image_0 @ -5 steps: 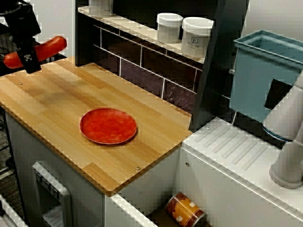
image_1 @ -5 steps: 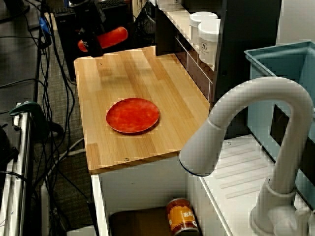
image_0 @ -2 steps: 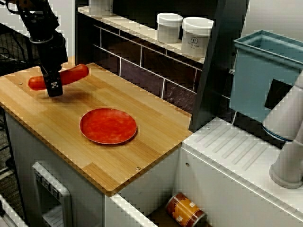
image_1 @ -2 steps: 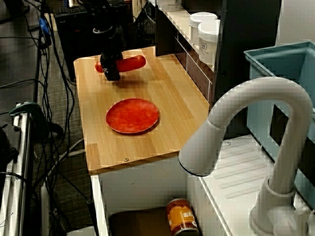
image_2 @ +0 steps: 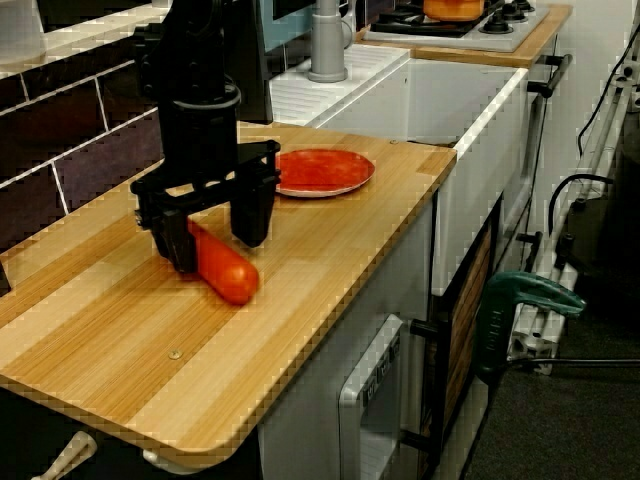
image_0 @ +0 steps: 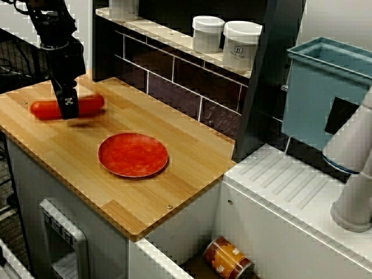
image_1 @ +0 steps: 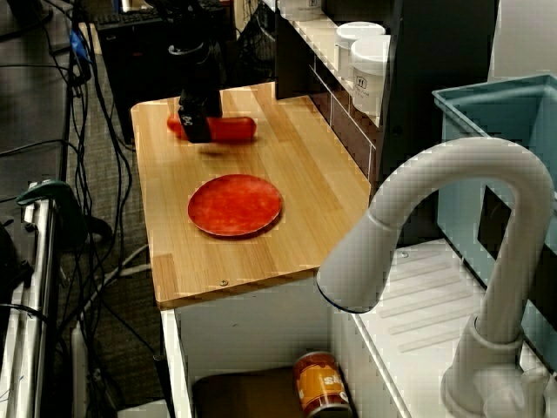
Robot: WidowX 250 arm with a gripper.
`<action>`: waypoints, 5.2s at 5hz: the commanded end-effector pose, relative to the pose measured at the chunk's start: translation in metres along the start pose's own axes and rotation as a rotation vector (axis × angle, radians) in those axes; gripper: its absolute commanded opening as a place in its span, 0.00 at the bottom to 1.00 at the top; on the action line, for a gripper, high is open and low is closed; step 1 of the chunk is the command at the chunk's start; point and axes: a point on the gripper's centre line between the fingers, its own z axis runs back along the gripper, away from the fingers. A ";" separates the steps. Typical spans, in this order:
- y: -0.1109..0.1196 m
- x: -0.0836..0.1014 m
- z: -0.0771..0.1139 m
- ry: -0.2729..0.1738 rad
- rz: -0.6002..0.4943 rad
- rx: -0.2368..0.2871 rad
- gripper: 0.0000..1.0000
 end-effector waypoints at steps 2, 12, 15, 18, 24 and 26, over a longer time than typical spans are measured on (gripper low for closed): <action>0.025 -0.021 0.043 -0.066 0.022 -0.026 1.00; 0.034 0.010 0.015 -0.029 0.148 0.053 1.00; 0.030 0.015 0.029 0.002 0.145 -0.054 1.00; -0.017 0.028 0.056 -0.026 -0.053 -0.087 1.00; -0.019 0.008 0.046 -0.036 -0.023 -0.081 1.00; -0.032 0.007 0.030 -0.028 -0.015 -0.077 1.00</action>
